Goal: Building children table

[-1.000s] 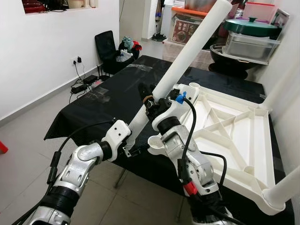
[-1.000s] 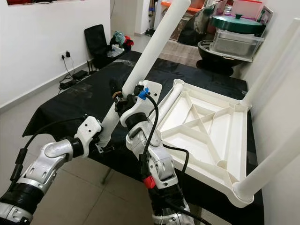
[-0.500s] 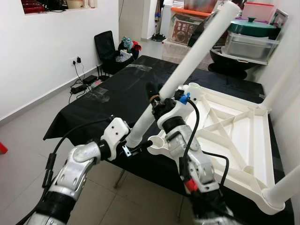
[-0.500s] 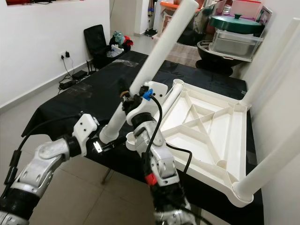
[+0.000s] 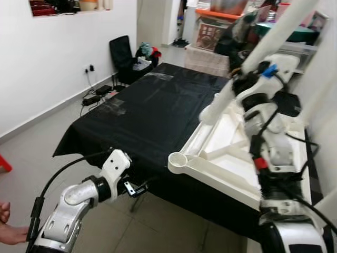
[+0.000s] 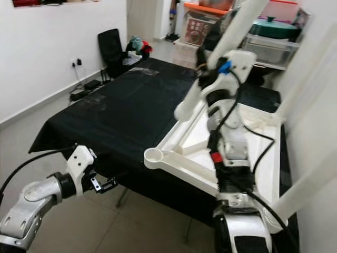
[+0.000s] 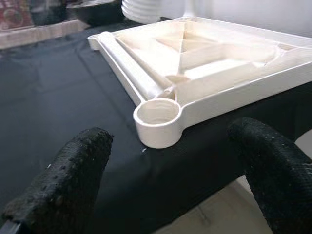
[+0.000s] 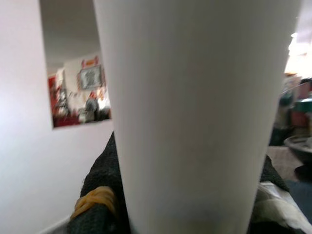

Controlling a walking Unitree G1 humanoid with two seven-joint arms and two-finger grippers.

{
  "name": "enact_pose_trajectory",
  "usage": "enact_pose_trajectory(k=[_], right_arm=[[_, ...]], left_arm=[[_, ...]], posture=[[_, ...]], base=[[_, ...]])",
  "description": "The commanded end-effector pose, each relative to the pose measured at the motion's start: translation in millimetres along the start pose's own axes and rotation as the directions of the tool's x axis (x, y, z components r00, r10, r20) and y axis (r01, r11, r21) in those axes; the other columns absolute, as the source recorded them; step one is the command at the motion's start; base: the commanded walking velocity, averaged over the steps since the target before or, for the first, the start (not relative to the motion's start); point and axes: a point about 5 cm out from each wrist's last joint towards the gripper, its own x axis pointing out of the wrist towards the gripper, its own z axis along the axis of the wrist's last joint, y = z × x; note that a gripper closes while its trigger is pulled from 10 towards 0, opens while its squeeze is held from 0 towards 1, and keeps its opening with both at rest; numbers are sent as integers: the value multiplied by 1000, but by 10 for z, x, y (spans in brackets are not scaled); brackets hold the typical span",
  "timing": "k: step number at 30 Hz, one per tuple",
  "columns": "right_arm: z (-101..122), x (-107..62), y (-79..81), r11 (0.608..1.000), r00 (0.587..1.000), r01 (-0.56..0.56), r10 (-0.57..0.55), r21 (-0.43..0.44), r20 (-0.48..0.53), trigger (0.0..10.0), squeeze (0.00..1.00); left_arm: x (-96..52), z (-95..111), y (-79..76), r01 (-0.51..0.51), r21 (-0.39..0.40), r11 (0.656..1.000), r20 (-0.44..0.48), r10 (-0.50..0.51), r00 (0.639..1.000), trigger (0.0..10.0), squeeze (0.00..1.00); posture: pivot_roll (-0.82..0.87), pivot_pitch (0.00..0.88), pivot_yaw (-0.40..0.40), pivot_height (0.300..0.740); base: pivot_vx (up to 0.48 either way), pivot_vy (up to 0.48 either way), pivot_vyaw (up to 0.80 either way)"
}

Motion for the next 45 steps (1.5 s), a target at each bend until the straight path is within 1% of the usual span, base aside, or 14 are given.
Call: enact_pose_trajectory(k=[1, 2, 5, 6, 12, 15, 17, 20, 25, 28, 33, 41, 44, 45], right_arm=[[-9, -29, 14, 999, 999, -37, 37, -11, -13, 0, 0], [-54, -87, 85, 993, 992, -117, 118, 14, -45, 0, 0], [-82, -130, 134, 984, 982, -173, 175, 36, -66, 0, 0], [-102, -177, 183, 970, 967, -237, 240, 51, -80, 0, 0], [-214, -252, 260, 934, 926, -352, 358, 64, -120, 0, 0], [-234, -253, 269, 931, 923, -360, 365, 62, -125, 0, 0], [-274, -255, 287, 927, 917, -370, 374, 52, -137, 0, 0], [-299, -289, 346, 917, 905, -393, 399, 73, -149, 0, 0], [-342, -322, 396, 904, 890, -417, 427, 95, -159, 0, 0], [-417, -353, 474, 874, 858, -470, 485, 118, -172, 0, 0], [-462, -353, 507, 859, 840, -496, 511, 125, -181, 0, 0], [-521, -340, 499, 860, 837, -496, 510, 120, -195, 0, 0], [-582, -292, 431, 890, 860, -447, 455, 88, -231, 0, 0], [-582, -292, 431, 890, 860, -447, 455, 88, -231, 0, 0]], left_arm=[[-55, -75, 52, -13, 3, 1000, -46, 13, 999, 10000, 125], [-61, -81, 88, -32, 4, 999, -49, 32, 998, 10000, 122], [-62, -78, 108, -44, 3, 999, -49, 44, 998, 10000, 122], [-62, -59, 108, -49, -1, 999, -45, 49, 998, 10000, 125], [-80, -63, 78, -48, -16, 999, -59, 47, 997, 10000, 122], [-103, -75, 81, -55, -19, 998, -70, 53, 996, 10000, 122], [-197, -200, 146, -149, -7, 989, -133, 147, 980, 10000, 129], [-232, -256, 154, -207, -12, 978, -153, 203, 967, 10000, 125], [-231, -270, 121, -203, -17, 979, -156, 198, 968, 10000, 129], [-202, -250, 130, -210, -16, 978, -155, 205, 966, 10000, 125], [-195, -237, 138, -218, -13, 976, -158, 214, 964, 10000, 133], [-195, -239, 101, -227, -11, 974, -159, 222, 962, 10000, 133], [-200, -238, 91, -227, -9, 974, -160, 223, 962, 10000, 133], [-200, -238, 91, -227, -9, 974, -160, 223, 962, 10000, 133]], posture=[[71, 0, -112, 740], [72, 0, -117, 740], [72, 0, -117, 740], [74, 0, -114, 740], [62, 0, -110, 740], [64, 0, -113, 740], [68, 0, -112, 740], [72, 0, -111, 740], [79, 0, -111, 740], [89, 0, -111, 740], [94, 0, -112, 740], [106, 0, -117, 740], [108, 0, -121, 740], [108, 0, -121, 740]], base=[[0, 0, 0], [0, 0, 0], [0, 0, 0], [0, 0, 0], [0, 0, 0], [0, 0, 0], [0, 0, 0], [0, 0, 0], [0, 0, 0], [0, 0, 0], [0, 0, 0], [0, 0, 0], [0, 0, 0], [0, 0, 0]])
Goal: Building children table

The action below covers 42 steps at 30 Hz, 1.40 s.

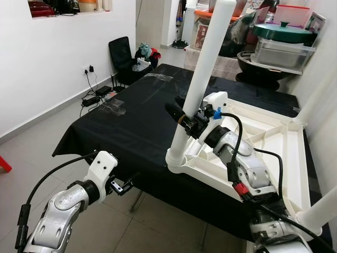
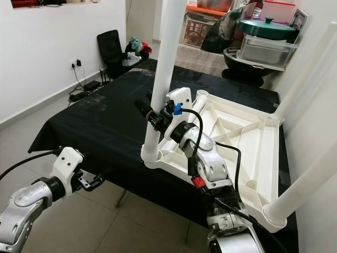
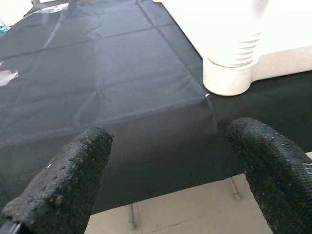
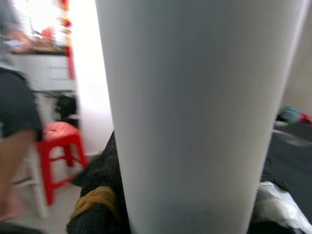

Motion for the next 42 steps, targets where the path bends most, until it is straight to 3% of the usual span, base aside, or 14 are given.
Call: enact_pose_trajectory(k=[1, 6, 16, 20, 24, 26, 29, 31, 32, 34, 35, 37, 42], right_arm=[[-38, -8, -102, 998, 997, 69, -69, -8, -18, 0, 0], [-39, 4, -165, 993, 993, 117, -118, -27, -22, 0, 0], [-139, -4, 28, 1000, 998, 7, -8, -10, -55, 0, 0], [-328, -47, 50, 1000, 989, 4, 0, 29, -145, 0, 0], [-346, -18, 50, 996, 985, 0, 16, 93, -171, 0, 0], [-219, -5, 143, 973, 975, -183, 198, 143, -103, 0, 0], [-174, -7, 164, 958, 963, -242, 256, 153, -81, 0, 0], [-67, 2, 201, 913, 913, -394, 402, 106, -75, 0, 0], [-67, 2, 201, 913, 913, -394, 402, 106, -75, 0, 0], [18, 8, 281, 838, 834, -540, 545, 76, -91, 0, 0], [18, 8, 281, 838, 834, -540, 545, 76, -91, 0, 0], [64, 20, 354, 790, 785, -609, 613, 78, -89, 0, 0], [26, 68, 429, 771, 764, -632, 637, 75, -103, 0, 0]], left_arm=[[4, -13, -48, 10, -5, 1000, -7, -10, 1000, 10000, 133], [6, -17, -48, 6, -5, 1000, -7, -6, 1000, 10000, 137], [49, 17, -22, -1, -28, 1000, 7, 1, 1000, 10000, 125], [97, 28, 1, -9, -37, 999, 12, 9, 1000, 10000, 122], [110, 41, -17, -4, -39, 999, 17, 5, 1000, 10000, 122], [117, 27, -41, 0, -42, 999, 14, 0, 1000, 10000, 125], [118, 22, -47, 1, -42, 999, 12, -1, 1000, 10000, 125], [117, 18, -53, -4, -39, 999, 8, 5, 1000, 10000, 125], [117, 18, -53, -4, -39, 999, 8, 5, 1000, 10000, 125], [117, 18, -39, -16, -35, 999, 3, 17, 1000, 10000, 122], [117, 18, -39, -16, -35, 999, 3, 17, 1000, 10000, 122], [120, 6, -29, -26, -34, 999, -3, 26, 1000, 10000, 122], [125, -19, -49, -38, -38, 999, -10, 37, 999, 10000, 122]], posture=[[110, 0, -123, 740], [114, 0, -126, 740], [107, 0, -119, 740], [107, 0, -112, 740], [106, 0, -111, 740], [104, 0, -111, 740], [104, 0, -111, 740], [125, 0, -131, 740], [125, 0, -131, 740], [130, 0, -139, 740], [130, 0, -139, 740], [131, 0, -144, 740], [140, 0, -155, 740]], base=[[0, 0, 0], [0, 0, 0], [0, 0, 0], [0, 0, 0], [0, 0, 0], [0, 0, 0], [0, 0, 0], [0, 0, 0], [0, 0, 0], [0, 0, 0], [0, 0, 0], [0, 0, 0], [0, 0, 0]])
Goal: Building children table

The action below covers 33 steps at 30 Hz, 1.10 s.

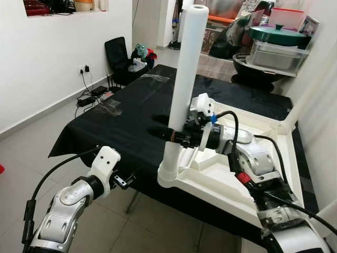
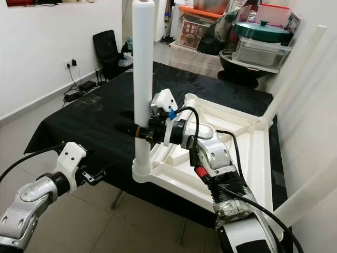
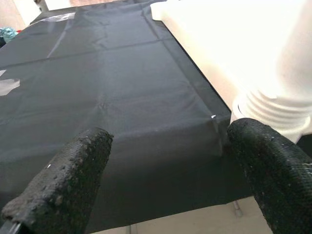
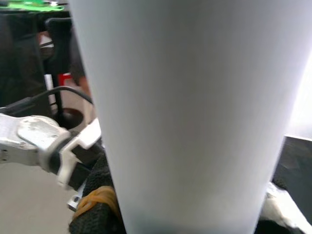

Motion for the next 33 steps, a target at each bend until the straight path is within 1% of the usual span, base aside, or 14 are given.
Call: enact_pose_trajectory(k=[1, 3, 5, 6, 7, 9, 10, 19, 20, 21, 23, 24, 27, 33], right_arm=[[-58, 100, 62, 998, 999, -53, 53, 20, -11, 0, 0], [-70, 110, 45, 999, 999, -32, 33, 18, -10, 0, 0], [-40, 122, -65, 997, 996, 84, -84, -2, 15, 0, 0], [-40, 122, -65, 997, 996, 84, -84, -2, 15, 0, 0], [-8, 121, -157, 985, 984, 173, -173, -3, 35, 0, 0], [196, 10, -445, 893, 885, 450, -444, -15, 138, 0, 0], [354, -127, -586, 806, 784, 592, -579, 11, 222, 0, 0], [489, -362, -580, 711, 681, 703, -663, -26, 311, 0, 0], [535, -447, -562, 664, 627, 747, -698, -15, 347, 0, 0], [535, -447, -562, 664, 627, 747, -698, -15, 347, 0, 0], [667, -538, -536, 620, 559, 784, -720, 20, 410, 0, 0], [667, -538, -536, 620, 559, 784, -720, 20, 410, 0, 0], [847, -640, -488, 546, 430, 831, -752, 107, 500, 0, 0], [772, -623, -413, 530, 420, 839, -773, 120, 476, 0, 0]], left_arm=[[7, -72, -53, 1, -13, 1000, -31, -2, 1000, 10000, 122], [4, -76, -55, -4, -15, 1000, -32, 4, 999, 10000, 125], [-5, -77, -42, -18, -17, 1000, -34, 17, 999, 10000, 125], [-5, -77, -42, -18, -17, 1000, -34, 17, 999, 10000, 125], [-7, -72, -25, -30, -26, 999, -32, 29, 999, 10000, 137], [5, -39, 36, -65, -45, 997, -15, 64, 998, 10000, 161], [24, -33, 69, -90, -51, 995, -12, 89, 996, 10000, 157], [57, -3, 68, -112, -69, 991, 4, 113, 994, 10000, 169], [60, 22, 87, -128, -76, 989, 18, 130, 991, 10000, 169], [60, 22, 87, -128, -76, 989, 18, 130, 991, 10000, 169], [62, 73, 132, -143, -86, 986, 44, 147, 988, 10000, 176], [62, 73, 132, -143, -86, 986, 44, 147, 988, 10000, 176], [84, 119, 190, -157, -95, 983, 71, 164, 984, 10000, 180], [103, 134, 177, -154, -100, 983, 79, 162, 984, 10000, 176]], posture=[[140, 0, -155, 740], [142, 0, -157, 740], [140, 0, -155, 740], [140, 0, -155, 740], [140, 0, -155, 740], [130, 0, -147, 740], [130, 0, -147, 740], [110, 0, -136, 740], [108, 0, -128, 740], [108, 0, -128, 740], [101, 0, -120, 740], [101, 0, -120, 740], [89, 0, -115, 740], [83, 0, -113, 740]], base=[[0, 0, 0], [0, 0, 0], [0, 0, 0], [0, 0, 0], [0, 0, 0], [0, 0, 0], [0, 0, 0], [0, 0, 0], [292, 0, 0], [292, 0, 0], [334, 0, 0], [375, 0, 0], [409, 0, 0], [409, 0, 0]])
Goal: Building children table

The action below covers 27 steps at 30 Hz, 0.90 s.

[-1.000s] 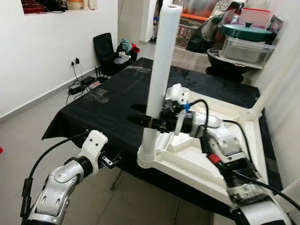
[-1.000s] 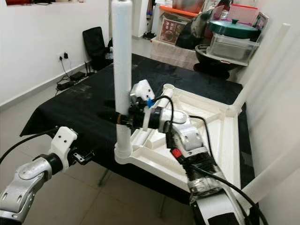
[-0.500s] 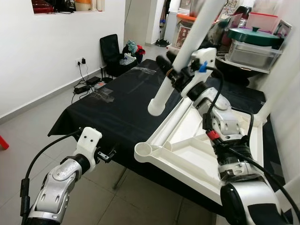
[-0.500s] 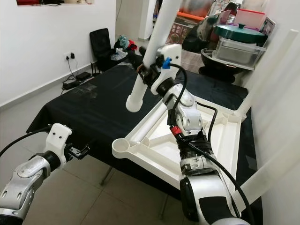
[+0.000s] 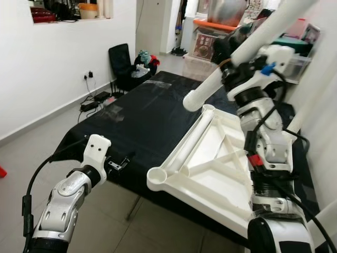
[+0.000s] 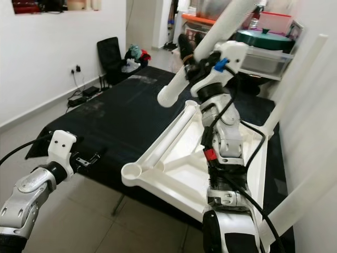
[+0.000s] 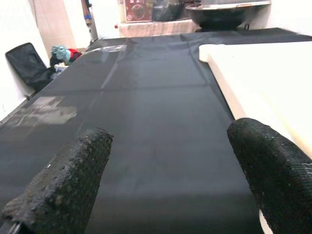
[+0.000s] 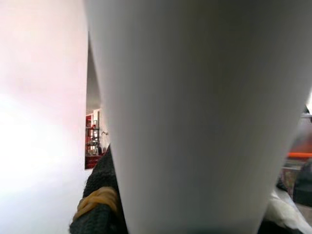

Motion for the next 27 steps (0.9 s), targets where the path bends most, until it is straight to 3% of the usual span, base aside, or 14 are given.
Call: enact_pose_trajectory(k=[1, 6, 13, 16, 17, 27], right_arm=[[-79, -55, 58, 999, 998, -8, 10, 33, -55, 0, 0], [-91, -101, 136, 998, 997, -37, 41, 49, -71, 0, 0], [-77, -118, 277, 996, 994, -60, 66, 65, -92, 0, 0], [-64, -155, 281, 996, 995, -50, 56, 67, -88, 0, 0], [-66, -175, 280, 997, 994, -43, 50, 71, -93, 0, 0], [-101, -227, 321, 991, 991, -18, 35, 130, -126, 0, 0]], left_arm=[[23, 9, -29, 14, -11, 1000, 9, -14, 1000, 10000, 173], [27, 57, -9, 9, -15, 1000, 29, -8, 1000, 10000, 165], [34, 60, 28, -11, -28, 1000, 35, 12, 999, 10000, 149], [38, 50, 12, -26, -55, 998, 37, 28, 999, 10000, 90], [41, 54, 19, -37, -62, 997, 37, 39, 999, 10000, 0], [68, 71, 58, -32, -63, 998, 31, 34, 999, 10000, 0]], posture=[[84, 0, -112, 740], [89, 0, -112, 740], [83, 0, -113, 740], [79, 0, -113, 740], [80, 0, -113, 740], [80, 0, -105, 740]], base=[[364, 0, -800], [340, 0, -800], [0, 0, -686], [0, 0, 0], [0, 0, 0], [0, 48, -80]])
